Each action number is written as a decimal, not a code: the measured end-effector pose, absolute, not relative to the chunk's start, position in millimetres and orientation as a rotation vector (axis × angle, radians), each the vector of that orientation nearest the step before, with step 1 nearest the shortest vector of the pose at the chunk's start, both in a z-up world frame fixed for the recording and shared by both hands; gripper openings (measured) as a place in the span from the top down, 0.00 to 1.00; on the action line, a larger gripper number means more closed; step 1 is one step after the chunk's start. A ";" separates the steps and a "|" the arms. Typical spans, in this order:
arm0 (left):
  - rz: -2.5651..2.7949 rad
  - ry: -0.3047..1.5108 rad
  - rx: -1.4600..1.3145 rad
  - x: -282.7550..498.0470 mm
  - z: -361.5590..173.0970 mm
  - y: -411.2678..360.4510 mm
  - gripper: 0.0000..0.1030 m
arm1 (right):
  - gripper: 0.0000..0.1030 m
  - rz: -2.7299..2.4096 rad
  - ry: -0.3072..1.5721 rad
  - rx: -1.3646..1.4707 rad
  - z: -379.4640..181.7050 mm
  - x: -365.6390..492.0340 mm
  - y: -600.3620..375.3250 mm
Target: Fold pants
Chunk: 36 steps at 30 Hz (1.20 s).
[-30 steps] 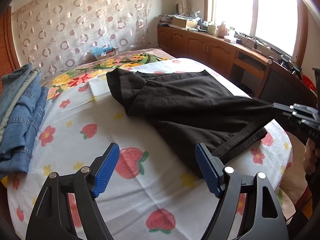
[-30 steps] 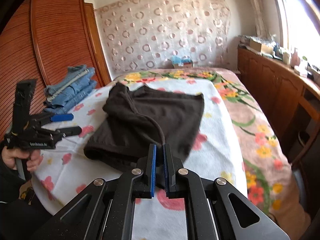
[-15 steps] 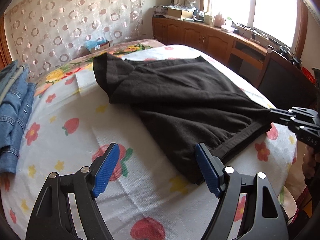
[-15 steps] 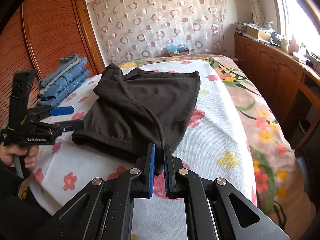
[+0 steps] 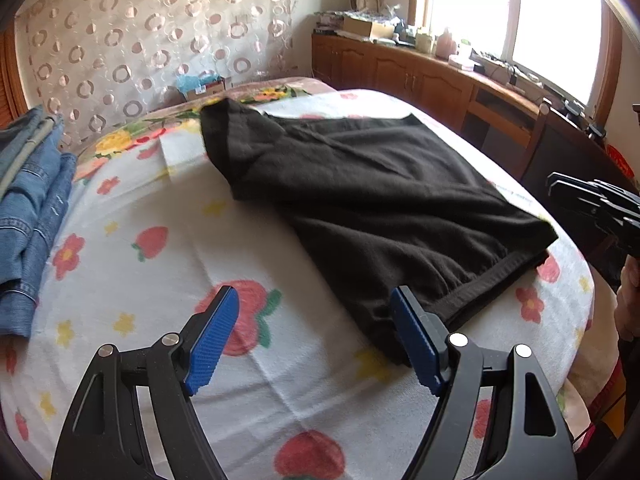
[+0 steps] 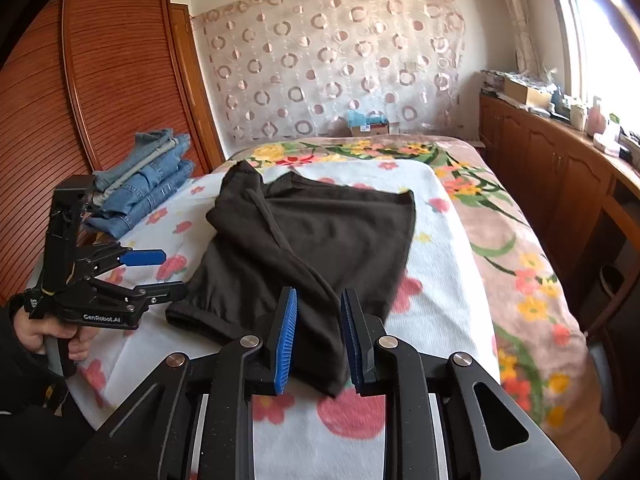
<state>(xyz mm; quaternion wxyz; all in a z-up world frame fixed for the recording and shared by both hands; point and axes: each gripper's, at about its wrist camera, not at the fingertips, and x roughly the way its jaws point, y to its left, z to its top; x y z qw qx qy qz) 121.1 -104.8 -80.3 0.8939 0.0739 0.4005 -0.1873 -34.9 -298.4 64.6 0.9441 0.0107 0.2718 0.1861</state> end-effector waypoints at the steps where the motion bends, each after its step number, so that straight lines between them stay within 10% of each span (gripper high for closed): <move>1: -0.383 0.822 0.147 120.7 -77.1 -102.1 0.23 | 0.74 0.382 0.552 0.014 66.3 -31.0 -294.3; 36: -0.268 0.763 0.043 133.3 -58.0 -27.9 0.23 | 0.71 0.541 0.752 -0.078 53.2 160.3 -197.1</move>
